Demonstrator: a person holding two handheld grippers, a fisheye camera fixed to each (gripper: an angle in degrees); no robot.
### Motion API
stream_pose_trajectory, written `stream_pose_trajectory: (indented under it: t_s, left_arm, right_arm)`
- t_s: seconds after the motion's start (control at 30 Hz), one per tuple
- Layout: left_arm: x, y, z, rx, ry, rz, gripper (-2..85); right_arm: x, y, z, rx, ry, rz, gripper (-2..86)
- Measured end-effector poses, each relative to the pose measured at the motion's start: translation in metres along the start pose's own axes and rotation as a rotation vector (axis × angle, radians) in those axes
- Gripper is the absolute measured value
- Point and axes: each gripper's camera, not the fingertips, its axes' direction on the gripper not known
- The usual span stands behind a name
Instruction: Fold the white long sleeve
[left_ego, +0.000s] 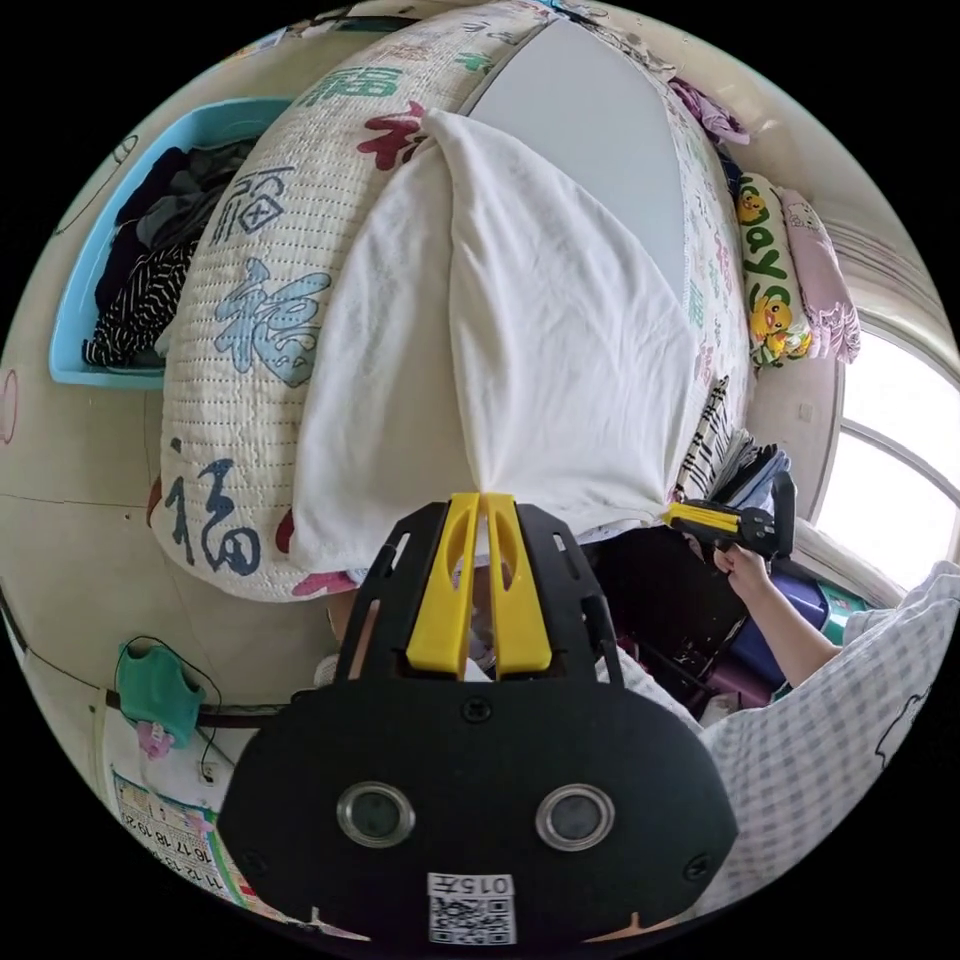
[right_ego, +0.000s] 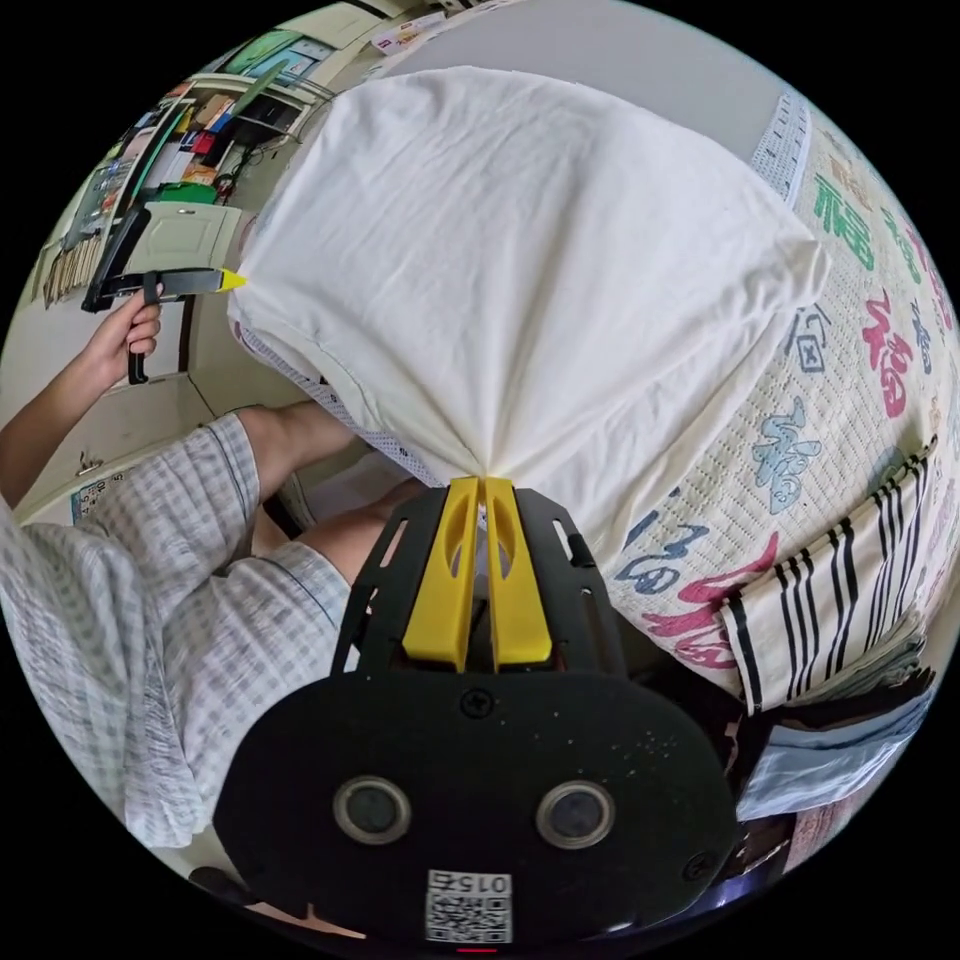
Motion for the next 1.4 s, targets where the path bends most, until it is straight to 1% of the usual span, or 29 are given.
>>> stream_pose_trajectory:
  t_s: [0.1, 0.2, 0.3, 0.4, 0.47, 0.5, 0.57, 0.63, 0.73, 0.8, 0.87, 0.93, 1.03, 1.13, 1.23, 1.33, 1.4]
  left_arm:
    - [-0.01, 0.001, 0.018, -0.022, -0.047, -0.002, 0.1]
    - [-0.02, 0.001, 0.027, -0.064, -0.03, -0.032, 1.1]
    - [-0.031, 0.003, 0.005, -0.064, -0.088, -0.021, 2.7]
    - [-0.046, -0.013, -0.048, 0.087, -0.065, -0.043, 5.6]
    - [-0.053, -0.044, -0.084, 0.232, -0.032, -0.046, 8.1]
    - [-0.053, -0.054, -0.09, 0.261, -0.02, -0.044, 8.7]
    - [-0.058, -0.098, -0.098, 0.342, 0.077, -0.061, 10.1]
    - [-0.062, -0.127, -0.091, 0.361, 0.131, -0.089, 10.5]
    - [-0.068, -0.16, -0.069, 0.308, 0.149, -0.133, 9.9]
    - [-0.068, -0.169, -0.059, 0.29, 0.143, -0.138, 6.7]
    - [-0.065, -0.173, -0.053, 0.266, 0.115, -0.122, 1.7]
    - [-0.063, -0.172, -0.056, 0.27, 0.133, -0.107, 0.6]
    - [-0.062, -0.169, -0.075, 0.329, 0.171, -0.112, -0.2]
    - [-0.059, -0.173, -0.095, 0.385, 0.21, -0.107, -0.4]
    - [-0.047, -0.188, -0.117, 0.45, 0.231, -0.072, -0.5]
    - [-0.029, -0.215, -0.129, 0.468, 0.183, -0.042, -0.4]
    - [-0.017, -0.231, -0.131, 0.454, 0.136, -0.022, -0.2]
  right_arm:
    - [0.014, -0.005, 0.016, -0.028, -0.039, 0.065, 1.7]
    - [0.035, -0.004, 0.017, -0.028, -0.138, 0.157, 3.7]
    - [0.068, 0.014, -0.01, 0.054, -0.234, 0.238, 4.5]
    - [0.125, 0.034, -0.055, 0.236, -0.285, 0.415, 6.7]
    - [0.178, 0.04, -0.084, 0.418, -0.375, 0.562, 10.3]
    - [0.19, 0.039, -0.089, 0.456, -0.397, 0.595, 11.3]
    - [0.224, 0.022, -0.101, 0.56, -0.466, 0.666, 13.8]
    - [0.235, 0.0, -0.104, 0.56, -0.484, 0.671, 14.1]
    - [0.24, -0.037, -0.102, 0.498, -0.493, 0.657, 13.3]
    - [0.24, -0.052, -0.099, 0.466, -0.5, 0.647, 10.2]
    - [0.241, -0.061, -0.096, 0.432, -0.504, 0.678, 3.4]
    - [0.241, -0.062, -0.099, 0.418, -0.475, 0.714, 2.2]
    - [0.236, -0.058, -0.125, 0.495, -0.397, 0.705, 1.2]
    - [0.238, -0.06, -0.155, 0.528, -0.333, 0.686, 0.9]
    - [0.246, -0.071, -0.18, 0.583, -0.355, 0.675, 1.0]
    - [0.253, -0.098, -0.195, 0.599, -0.357, 0.685, 1.5]
    - [0.253, -0.114, -0.198, 0.569, -0.312, 0.705, 1.3]
